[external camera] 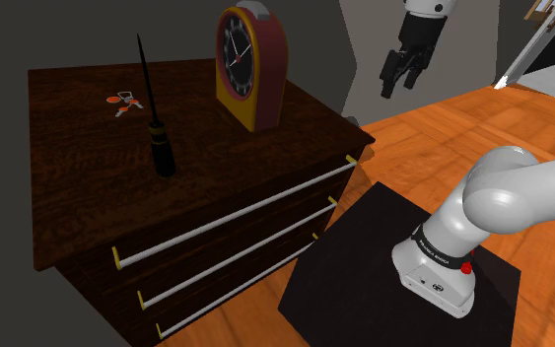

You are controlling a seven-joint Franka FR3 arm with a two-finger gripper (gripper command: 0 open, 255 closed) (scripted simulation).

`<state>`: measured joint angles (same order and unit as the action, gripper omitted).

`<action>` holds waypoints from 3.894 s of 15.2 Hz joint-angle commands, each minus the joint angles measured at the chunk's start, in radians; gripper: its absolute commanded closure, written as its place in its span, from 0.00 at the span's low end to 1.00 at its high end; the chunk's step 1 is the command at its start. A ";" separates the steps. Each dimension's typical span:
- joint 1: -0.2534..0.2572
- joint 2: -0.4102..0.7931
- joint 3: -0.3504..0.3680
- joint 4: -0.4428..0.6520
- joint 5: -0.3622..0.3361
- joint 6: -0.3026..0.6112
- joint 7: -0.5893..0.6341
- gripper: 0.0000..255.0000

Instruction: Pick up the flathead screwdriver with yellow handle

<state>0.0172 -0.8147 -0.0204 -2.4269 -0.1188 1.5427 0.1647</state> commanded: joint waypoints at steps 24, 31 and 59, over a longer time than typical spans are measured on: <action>0.094 0.379 0.487 0.252 0.136 0.346 0.536 0.00; 0.071 0.591 0.652 0.445 0.006 0.393 0.740 0.00; 0.207 1.060 0.797 0.793 -0.444 0.368 1.125 1.00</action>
<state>0.2239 0.2452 0.7765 -1.6331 -0.5633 1.9112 1.2902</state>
